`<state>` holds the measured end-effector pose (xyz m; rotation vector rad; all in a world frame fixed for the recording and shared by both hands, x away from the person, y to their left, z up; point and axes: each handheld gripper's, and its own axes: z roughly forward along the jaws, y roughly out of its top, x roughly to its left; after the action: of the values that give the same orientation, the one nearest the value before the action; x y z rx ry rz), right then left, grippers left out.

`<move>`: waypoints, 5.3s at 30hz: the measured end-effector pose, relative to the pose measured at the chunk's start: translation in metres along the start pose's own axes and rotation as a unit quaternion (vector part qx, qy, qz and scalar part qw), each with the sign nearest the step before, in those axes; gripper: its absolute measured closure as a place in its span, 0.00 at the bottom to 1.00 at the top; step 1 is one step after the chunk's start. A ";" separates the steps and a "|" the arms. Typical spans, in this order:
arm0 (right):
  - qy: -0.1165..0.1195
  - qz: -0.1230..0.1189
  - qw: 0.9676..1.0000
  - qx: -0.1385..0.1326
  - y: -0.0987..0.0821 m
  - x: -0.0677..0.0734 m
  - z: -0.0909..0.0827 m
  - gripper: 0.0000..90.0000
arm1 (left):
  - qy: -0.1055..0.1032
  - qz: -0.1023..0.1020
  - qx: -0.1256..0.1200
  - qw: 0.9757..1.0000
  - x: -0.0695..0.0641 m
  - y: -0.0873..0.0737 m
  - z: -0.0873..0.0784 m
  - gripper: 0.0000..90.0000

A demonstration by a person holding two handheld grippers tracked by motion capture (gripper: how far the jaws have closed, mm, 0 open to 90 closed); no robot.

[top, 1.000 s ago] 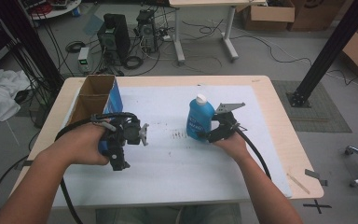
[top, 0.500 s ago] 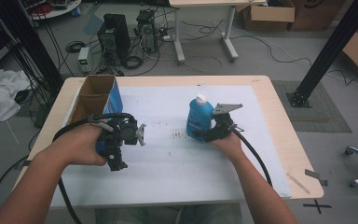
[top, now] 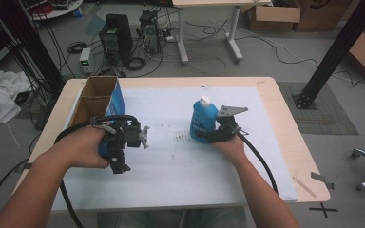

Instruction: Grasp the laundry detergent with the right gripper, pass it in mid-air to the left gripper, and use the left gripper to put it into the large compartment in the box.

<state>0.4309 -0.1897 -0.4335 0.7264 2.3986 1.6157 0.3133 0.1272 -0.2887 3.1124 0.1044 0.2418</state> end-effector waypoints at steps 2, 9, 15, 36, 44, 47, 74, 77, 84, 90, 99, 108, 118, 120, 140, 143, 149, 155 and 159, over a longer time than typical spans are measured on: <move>-0.001 0.000 1.000 0.000 0.000 0.000 0.000 0.15 | 0.001 0.000 -0.001 1.000 0.000 0.000 -0.001 0.00; -0.007 0.006 1.000 -0.007 0.000 -0.001 -0.002 0.19 | 0.002 0.000 -0.003 1.000 0.000 -0.001 -0.001 0.00; -0.009 0.002 1.000 -0.012 0.000 0.000 -0.003 0.25 | 0.003 0.000 -0.003 1.000 0.000 0.000 -0.001 0.00; -0.022 -0.002 0.999 -0.024 0.000 0.003 0.000 0.39 | 0.004 0.003 -0.001 1.000 0.001 0.003 0.001 0.00; -0.019 0.000 0.999 -0.030 0.000 0.003 -0.001 0.40 | 0.003 0.000 0.000 1.000 0.002 0.002 0.002 0.00; -0.020 0.000 0.999 -0.030 0.000 0.003 -0.001 0.41 | 0.003 0.001 0.000 1.000 0.002 0.002 0.002 0.00; -0.009 -0.046 0.999 -0.016 0.020 0.018 -0.015 0.50 | 0.004 0.004 -0.004 1.000 0.007 0.010 0.002 0.00; -0.007 -0.054 0.998 -0.008 0.025 0.022 -0.019 0.50 | 0.005 0.005 -0.004 1.000 0.007 0.012 0.000 0.00; 0.013 -0.076 0.997 0.001 0.033 0.041 -0.039 0.50 | 0.010 0.011 -0.006 1.000 0.010 0.019 -0.007 0.00; 0.045 -0.101 0.994 0.001 0.030 0.070 -0.050 0.49 | 0.014 0.019 -0.006 1.000 0.012 0.028 -0.013 0.00; 0.088 -0.125 0.988 0.003 0.022 0.101 -0.048 0.50 | 0.015 0.025 -0.013 0.999 0.014 0.038 -0.027 0.00; 0.128 -0.132 0.983 -0.002 0.015 0.122 -0.029 0.49 | 0.011 0.037 -0.017 0.999 0.012 0.050 -0.035 0.00; 0.155 -0.133 0.979 -0.013 0.013 0.132 -0.013 0.49 | 0.006 0.044 -0.016 0.999 0.008 0.057 -0.038 0.00; 0.158 -0.135 0.978 -0.011 0.013 0.134 -0.008 0.49 | 0.005 0.046 -0.017 0.999 0.007 0.058 -0.039 0.00; 0.203 -0.148 0.968 0.010 0.028 0.146 0.030 0.49 | -0.016 0.057 -0.007 0.998 -0.005 0.071 -0.039 0.00; 0.209 -0.150 0.966 0.012 0.030 0.149 0.037 0.49 | -0.021 0.054 -0.007 0.998 -0.007 0.072 -0.036 0.00; 0.215 -0.153 0.964 0.019 0.033 0.155 0.047 0.49 | -0.021 0.055 -0.002 0.998 -0.008 0.075 -0.034 0.00; 0.224 -0.152 0.963 0.008 0.039 0.162 0.053 0.49 | -0.020 0.047 0.006 0.999 -0.008 0.073 -0.030 0.00; 0.228 -0.159 0.961 0.009 0.041 0.165 0.057 0.49 | -0.017 0.044 0.007 0.999 -0.008 0.071 -0.029 0.00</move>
<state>0.3219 -0.0521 -0.3971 -0.0529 2.6499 1.7669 0.3060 0.0558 -0.2596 3.1381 -0.0312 0.1891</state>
